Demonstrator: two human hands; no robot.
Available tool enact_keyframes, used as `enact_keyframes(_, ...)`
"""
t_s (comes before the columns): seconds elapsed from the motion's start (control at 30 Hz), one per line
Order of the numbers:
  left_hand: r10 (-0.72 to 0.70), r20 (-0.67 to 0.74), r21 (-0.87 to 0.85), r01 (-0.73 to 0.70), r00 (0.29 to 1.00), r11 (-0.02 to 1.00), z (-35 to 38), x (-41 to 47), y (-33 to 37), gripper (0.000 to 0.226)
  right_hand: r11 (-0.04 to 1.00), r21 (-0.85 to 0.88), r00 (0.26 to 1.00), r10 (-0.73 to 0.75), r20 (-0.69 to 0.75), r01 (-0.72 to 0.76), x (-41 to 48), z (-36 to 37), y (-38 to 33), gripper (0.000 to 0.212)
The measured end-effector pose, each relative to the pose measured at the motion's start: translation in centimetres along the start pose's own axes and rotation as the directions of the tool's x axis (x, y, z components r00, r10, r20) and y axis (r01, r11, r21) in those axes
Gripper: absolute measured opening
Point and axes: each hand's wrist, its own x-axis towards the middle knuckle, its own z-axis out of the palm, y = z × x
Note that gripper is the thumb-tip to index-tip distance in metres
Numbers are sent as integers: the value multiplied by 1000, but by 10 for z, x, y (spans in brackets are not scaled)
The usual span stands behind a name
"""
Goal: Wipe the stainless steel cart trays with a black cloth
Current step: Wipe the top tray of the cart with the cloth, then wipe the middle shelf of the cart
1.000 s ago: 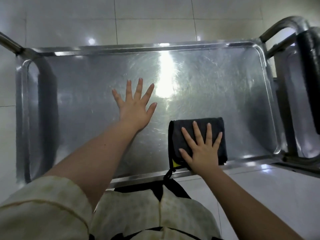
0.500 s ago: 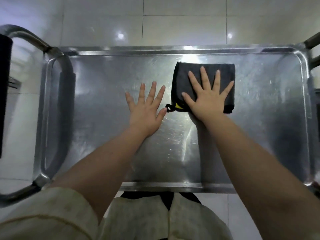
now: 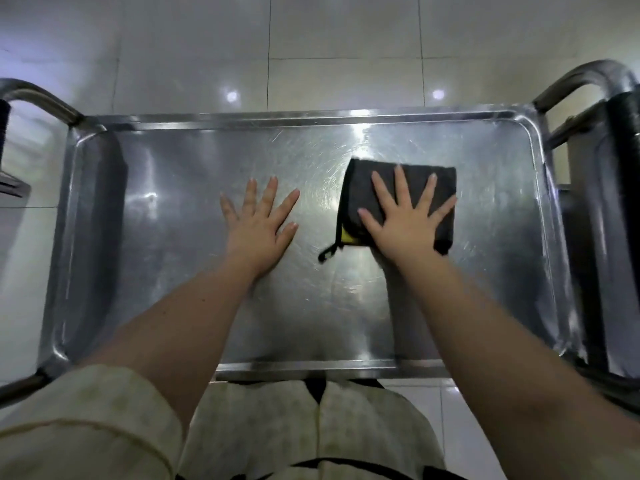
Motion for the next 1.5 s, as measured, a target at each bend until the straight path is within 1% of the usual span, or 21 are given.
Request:
enact_keyframes(0.1,-15,30,18,14,999,1000,-2,1,-1,57,999,-31,998,28,52,-26,52,-25,-4,77)
enact_keyframes(0.2,-31,66,25,29,997,999,-3,3,0,58,1000,9,997,-13,74,13,47,-20,2,78)
enact_keyframes(0.3,-43,110,27,40,993,999,-5,5,1,58,996,-13,995,-87,51,88,-8,2,17,76)
enact_keyframes(0.4,-46,123,43,41,991,998,-7,5,2,59,979,8,978,-204,46,203,-99,30,28,77)
enact_keyframes(0.47,-42,124,65,35,991,997,-9,2,6,59,963,27,960,-268,80,267,-155,44,29,77)
enact_keyframes(0.53,-56,122,61,49,991,997,-12,-1,15,59,950,19,945,-313,101,312,-183,51,32,76)
enact_keyframes(0.6,-30,60,7,29,998,1000,-17,-11,32,55,956,50,955,-292,57,289,-181,47,38,71)
enact_keyframes(0.63,33,7,-36,-33,999,999,-19,-19,44,53,967,84,969,-244,30,241,-175,41,42,67)
enact_keyframes(0.7,207,-99,-124,-218,973,968,-20,-41,72,52,980,146,991,-129,-36,133,-157,28,53,60)
enact_keyframes(0.73,265,-133,-144,-283,955,948,-17,-51,86,51,981,172,995,-87,-48,94,-147,23,60,58)
enact_keyframes(0.77,290,-135,-153,-309,947,939,-13,-59,99,48,980,187,997,-64,-38,70,-138,20,67,56)
enact_keyframes(0.83,272,-84,-181,-283,959,942,-3,-69,123,47,979,198,998,-56,3,55,-127,18,77,52)
enact_keyframes(0.9,238,-73,-190,-248,969,950,5,-74,137,46,966,252,998,-57,12,52,-123,19,79,42)
enact_keyframes(1.0,193,-118,-223,-216,974,951,10,-77,142,37,940,337,997,-28,-73,51,-125,19,75,15)
enact_keyframes(1.1,162,-124,-274,-190,979,943,6,-78,143,26,938,339,990,-25,-142,72,-131,10,67,2)
enact_keyframes(1.17,196,-143,-281,-230,970,932,-1,-79,141,22,931,353,978,-19,-207,93,-137,-2,64,4)
enact_keyframes(1.23,264,-184,-265,-307,947,914,-10,-83,137,19,919,377,968,-17,-249,113,-146,-14,63,5)
enact_keyframes(1.3,313,-243,-232,-369,918,900,-20,-92,132,17,895,424,968,-35,-248,141,-157,-24,62,7)
enact_keyframes(1.37,329,-318,-217,-406,889,888,-29,-107,125,15,867,473,971,-50,-232,158,-173,-35,56,16)
enact_keyframes(1.43,336,-384,-200,-433,860,879,-38,-127,117,15,880,434,963,-85,-256,193,-191,-45,47,23)
enact_keyframes(1.5,337,-455,-185,-458,824,869,-44,-150,109,17,911,332,939,-137,-317,245,-213,-55,34,24)
